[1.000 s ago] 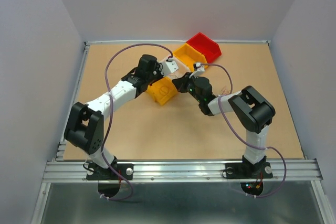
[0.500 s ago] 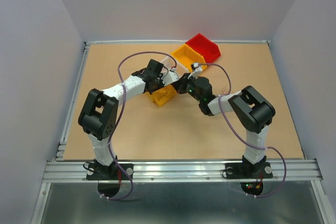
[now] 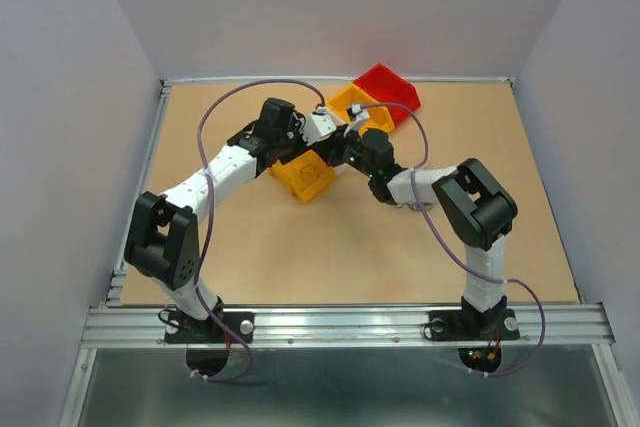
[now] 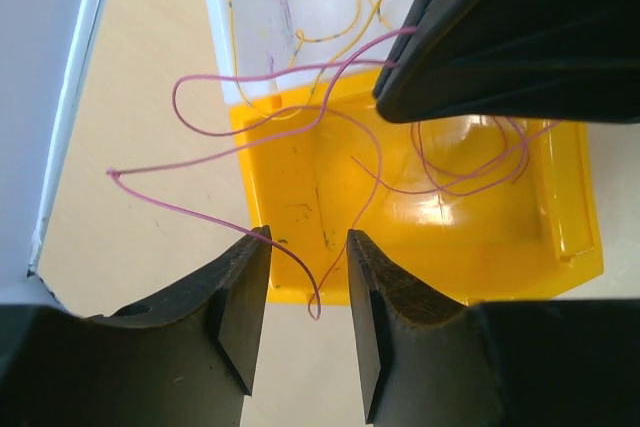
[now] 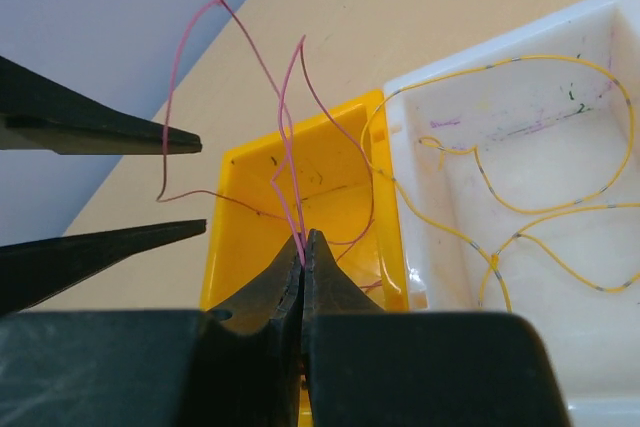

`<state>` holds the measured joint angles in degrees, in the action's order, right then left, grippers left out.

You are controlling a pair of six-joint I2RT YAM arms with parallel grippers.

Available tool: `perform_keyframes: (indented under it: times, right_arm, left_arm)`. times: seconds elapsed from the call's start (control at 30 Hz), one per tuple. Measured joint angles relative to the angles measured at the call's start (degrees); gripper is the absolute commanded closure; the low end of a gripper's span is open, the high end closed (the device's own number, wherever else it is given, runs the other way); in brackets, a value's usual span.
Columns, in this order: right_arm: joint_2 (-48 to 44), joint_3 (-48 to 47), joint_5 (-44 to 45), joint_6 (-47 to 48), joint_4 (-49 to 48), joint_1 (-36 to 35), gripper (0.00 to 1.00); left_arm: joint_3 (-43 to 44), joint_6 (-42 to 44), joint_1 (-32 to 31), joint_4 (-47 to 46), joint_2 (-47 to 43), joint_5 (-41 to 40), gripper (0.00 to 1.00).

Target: Untangle the cables

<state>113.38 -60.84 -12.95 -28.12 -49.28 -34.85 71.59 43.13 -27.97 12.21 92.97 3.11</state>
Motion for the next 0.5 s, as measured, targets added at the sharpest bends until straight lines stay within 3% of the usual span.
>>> perform_keyframes:
  times: [0.5]
  right_arm:
    - [9.9, -14.9, 6.4, 7.8, 23.0, -5.3, 0.99]
  left_arm:
    - [-1.8, -5.9, 7.1, -7.3, -3.8, 8.0, 0.50]
